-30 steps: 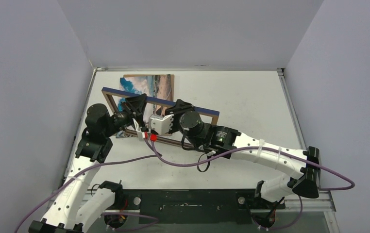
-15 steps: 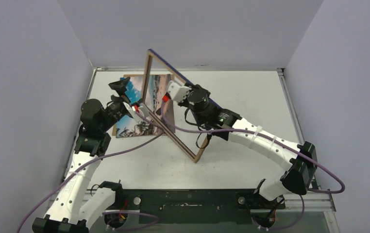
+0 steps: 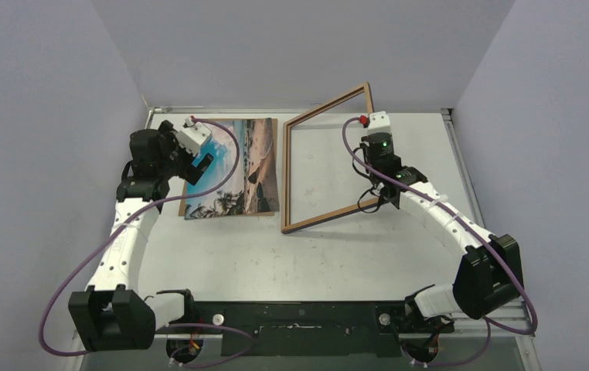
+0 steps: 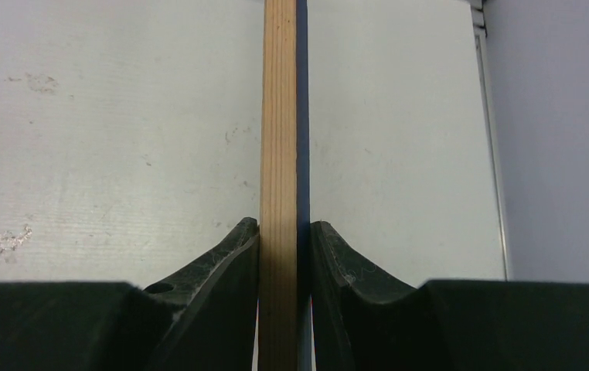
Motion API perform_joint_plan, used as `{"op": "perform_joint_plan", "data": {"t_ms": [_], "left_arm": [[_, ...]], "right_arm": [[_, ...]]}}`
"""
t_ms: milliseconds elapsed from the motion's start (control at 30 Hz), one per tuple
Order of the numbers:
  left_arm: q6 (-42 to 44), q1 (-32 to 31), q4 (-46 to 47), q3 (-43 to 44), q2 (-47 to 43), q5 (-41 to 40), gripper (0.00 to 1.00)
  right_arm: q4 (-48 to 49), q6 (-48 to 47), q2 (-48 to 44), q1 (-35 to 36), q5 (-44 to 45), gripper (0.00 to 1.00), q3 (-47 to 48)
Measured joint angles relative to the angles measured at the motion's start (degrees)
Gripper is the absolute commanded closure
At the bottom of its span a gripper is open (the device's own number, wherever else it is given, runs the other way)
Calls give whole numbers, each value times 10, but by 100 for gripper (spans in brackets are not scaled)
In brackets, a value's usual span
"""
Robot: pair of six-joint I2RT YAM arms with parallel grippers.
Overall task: Put the photo into the frame
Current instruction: Turn over the photo frame at the center of the board.
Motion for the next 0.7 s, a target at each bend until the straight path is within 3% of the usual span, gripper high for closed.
{"op": "perform_joint_plan", "data": {"t_ms": [200,400,600,700], "left_arm": [[-64,56,-43,-6,67,-11,3],[-98,64,-37,-41,103,-13,3],[-130,76,-15,-64,162,-21,1],[-143,90,-5,-63,195,-25,0]], "right_arm": [[-13,74,-25,-51,-15,95,-61],[-24,91,-25,-58,-10,95,-94],[-15,66,-5,-62,21,89,-119],[-4,56,20,-70,31,80,-124]]}}
